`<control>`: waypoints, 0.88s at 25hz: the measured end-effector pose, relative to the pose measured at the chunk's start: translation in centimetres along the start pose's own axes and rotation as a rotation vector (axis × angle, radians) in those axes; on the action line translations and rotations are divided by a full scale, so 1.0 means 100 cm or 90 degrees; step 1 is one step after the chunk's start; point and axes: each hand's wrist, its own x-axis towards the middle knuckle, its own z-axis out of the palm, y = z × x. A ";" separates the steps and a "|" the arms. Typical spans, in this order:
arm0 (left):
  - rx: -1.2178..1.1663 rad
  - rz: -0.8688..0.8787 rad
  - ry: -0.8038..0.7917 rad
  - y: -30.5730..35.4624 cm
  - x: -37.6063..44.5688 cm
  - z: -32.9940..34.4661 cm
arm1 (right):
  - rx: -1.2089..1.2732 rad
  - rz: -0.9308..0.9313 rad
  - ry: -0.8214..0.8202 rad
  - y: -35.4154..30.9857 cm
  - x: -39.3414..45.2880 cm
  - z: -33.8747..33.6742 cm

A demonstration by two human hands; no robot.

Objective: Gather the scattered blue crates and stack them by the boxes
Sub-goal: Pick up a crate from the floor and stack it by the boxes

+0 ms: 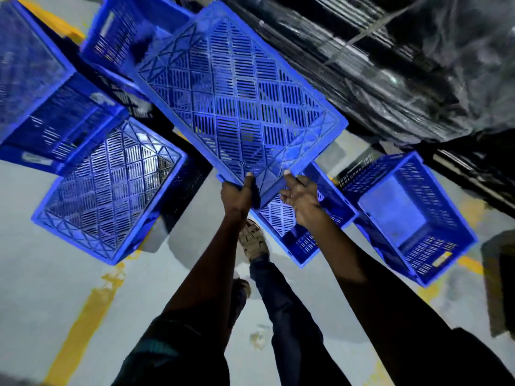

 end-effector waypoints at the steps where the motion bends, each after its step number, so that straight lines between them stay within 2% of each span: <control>1: -0.064 -0.006 -0.002 0.016 -0.013 -0.007 | -0.030 -0.029 -0.016 -0.007 -0.011 0.003; 4: -0.214 -0.036 0.024 0.058 -0.049 -0.034 | -0.032 -0.137 -0.090 -0.032 -0.052 0.014; 8: -0.271 -0.046 0.073 0.091 -0.088 -0.068 | -0.095 -0.281 -0.163 -0.052 -0.097 0.015; 12: -0.311 -0.056 0.186 0.114 -0.154 -0.116 | -0.390 -0.523 -0.107 -0.033 -0.151 -0.021; 14: -0.314 -0.044 0.226 0.113 -0.185 -0.138 | -0.499 -0.595 -0.101 -0.020 -0.185 -0.032; 18: -0.320 -0.069 0.232 0.093 -0.232 -0.184 | -0.542 -0.643 -0.092 0.000 -0.243 -0.031; 22: -0.322 -0.098 0.248 0.062 -0.275 -0.232 | -0.672 -0.786 -0.108 0.023 -0.289 -0.038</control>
